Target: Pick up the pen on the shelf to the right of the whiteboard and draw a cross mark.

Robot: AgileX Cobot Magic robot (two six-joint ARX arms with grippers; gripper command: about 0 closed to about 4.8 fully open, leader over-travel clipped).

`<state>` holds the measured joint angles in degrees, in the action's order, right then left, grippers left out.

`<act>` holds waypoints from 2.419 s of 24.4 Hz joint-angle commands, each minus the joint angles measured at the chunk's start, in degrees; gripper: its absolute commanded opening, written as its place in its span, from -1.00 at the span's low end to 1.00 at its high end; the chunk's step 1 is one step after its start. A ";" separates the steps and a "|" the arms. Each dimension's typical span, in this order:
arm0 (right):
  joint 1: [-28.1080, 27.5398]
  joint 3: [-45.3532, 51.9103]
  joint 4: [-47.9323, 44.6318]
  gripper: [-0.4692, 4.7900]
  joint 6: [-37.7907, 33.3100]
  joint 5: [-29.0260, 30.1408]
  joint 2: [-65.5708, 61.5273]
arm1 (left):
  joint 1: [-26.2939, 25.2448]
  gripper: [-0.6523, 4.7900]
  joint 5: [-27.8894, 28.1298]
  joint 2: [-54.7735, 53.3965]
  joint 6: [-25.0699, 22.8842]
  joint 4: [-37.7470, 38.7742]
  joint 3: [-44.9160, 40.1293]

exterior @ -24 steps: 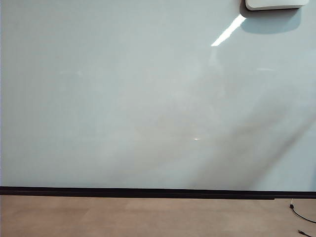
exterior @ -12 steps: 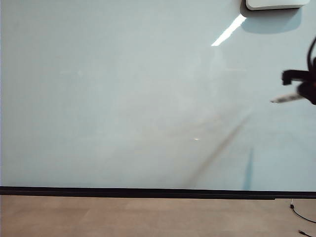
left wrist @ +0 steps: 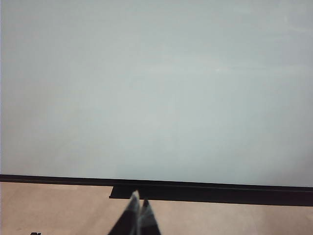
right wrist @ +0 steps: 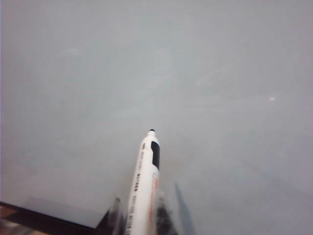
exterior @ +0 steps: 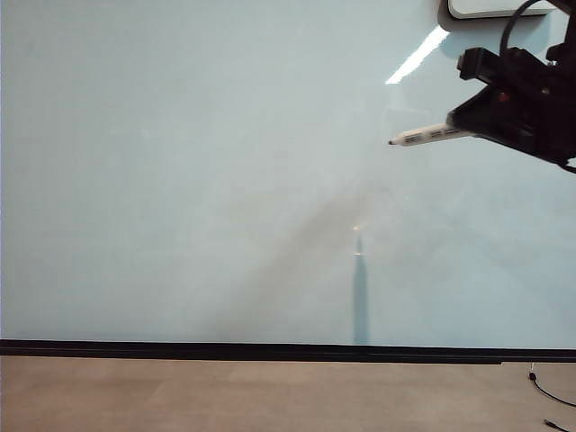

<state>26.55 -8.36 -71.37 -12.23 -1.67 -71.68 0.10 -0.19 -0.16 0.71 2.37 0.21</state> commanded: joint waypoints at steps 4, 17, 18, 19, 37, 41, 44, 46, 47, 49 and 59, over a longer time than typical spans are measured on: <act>2.10 -3.34 -9.70 -0.83 -3.50 1.62 -11.50 | 0.02 -0.78 -0.02 -0.02 -0.26 -0.74 0.17; 4.00 -12.90 -9.75 -0.83 -2.10 1.36 -19.21 | 0.02 -0.78 -0.02 -0.02 -0.26 -0.74 0.17; 4.00 -13.07 -9.75 -0.83 -2.10 0.63 -19.43 | 0.00 -0.78 -0.02 -0.02 -0.26 -0.72 0.15; 4.00 -13.27 -9.75 -0.83 -2.10 0.20 -19.56 | 0.00 -0.78 0.00 -0.02 -0.26 -0.68 0.15; 3.98 -14.95 -9.68 -0.83 -2.10 -5.92 -22.05 | 0.00 -0.78 -0.02 -0.02 -0.26 -0.72 0.17; 3.98 -14.10 -9.62 -0.83 -2.10 -7.41 -22.05 | 0.00 -0.78 0.00 -0.02 -0.26 -0.72 0.17; 3.98 -13.49 -9.49 -0.83 -2.12 -8.00 -22.05 | 0.02 -0.78 -0.02 -0.02 -0.26 -0.72 0.15; 3.98 -13.05 -9.51 -0.83 -2.16 -9.05 -22.05 | 0.02 -0.78 -0.02 -0.02 -0.26 -0.72 0.17; 3.98 -12.87 -9.49 -0.83 -2.16 -9.40 -22.05 | 0.02 -0.78 0.00 -0.02 -0.26 -0.72 0.17; 3.98 -12.44 -9.49 -0.83 -2.23 -10.29 -22.05 | 0.02 -0.78 0.00 -0.02 -0.26 -0.72 0.15; 3.96 -10.95 -8.76 -0.83 -2.36 -13.92 -22.05 | 0.02 -0.78 0.00 -0.02 -0.26 -0.72 0.17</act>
<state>30.57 -19.18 -79.90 -14.50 -14.13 -93.91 0.10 -0.19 -0.16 0.69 2.37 0.21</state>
